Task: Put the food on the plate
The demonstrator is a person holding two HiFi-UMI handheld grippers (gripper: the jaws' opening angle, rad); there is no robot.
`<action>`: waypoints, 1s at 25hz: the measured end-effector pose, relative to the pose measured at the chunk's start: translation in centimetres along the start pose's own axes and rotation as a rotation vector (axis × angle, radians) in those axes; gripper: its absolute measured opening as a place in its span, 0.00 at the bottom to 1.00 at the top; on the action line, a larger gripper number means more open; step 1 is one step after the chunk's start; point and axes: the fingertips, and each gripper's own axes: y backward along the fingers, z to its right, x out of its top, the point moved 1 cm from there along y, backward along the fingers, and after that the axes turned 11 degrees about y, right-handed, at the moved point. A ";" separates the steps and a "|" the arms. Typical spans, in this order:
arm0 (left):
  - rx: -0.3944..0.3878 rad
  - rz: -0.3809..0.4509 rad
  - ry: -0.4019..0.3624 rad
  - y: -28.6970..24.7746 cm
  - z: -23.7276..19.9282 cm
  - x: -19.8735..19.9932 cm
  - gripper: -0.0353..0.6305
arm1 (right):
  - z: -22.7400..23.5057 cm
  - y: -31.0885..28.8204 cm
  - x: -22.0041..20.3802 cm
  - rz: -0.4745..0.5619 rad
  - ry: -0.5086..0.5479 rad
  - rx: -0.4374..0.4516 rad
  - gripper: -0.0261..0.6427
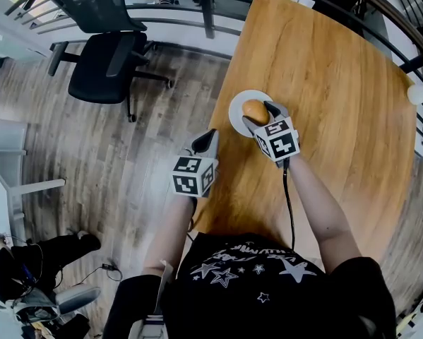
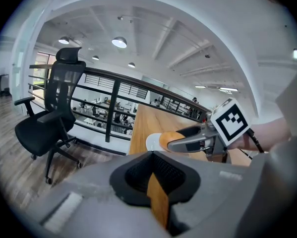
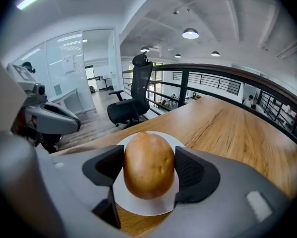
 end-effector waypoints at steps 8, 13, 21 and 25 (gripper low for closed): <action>-0.002 0.013 0.002 0.5 0.1 0.3 0.06 | -0.3 -0.2 0.2 -0.005 0.023 -0.025 0.53; -0.007 0.020 -0.003 1.0 0.4 0.4 0.06 | -0.8 0.1 0.2 -0.013 0.026 -0.011 0.57; -0.012 0.036 -0.017 2.2 1.4 0.5 0.06 | -1.4 1.5 0.1 -0.004 0.004 -0.005 0.60; -0.015 0.052 -0.027 3.2 2.2 0.6 0.06 | -1.6 3.0 0.3 0.016 -0.005 -0.017 0.60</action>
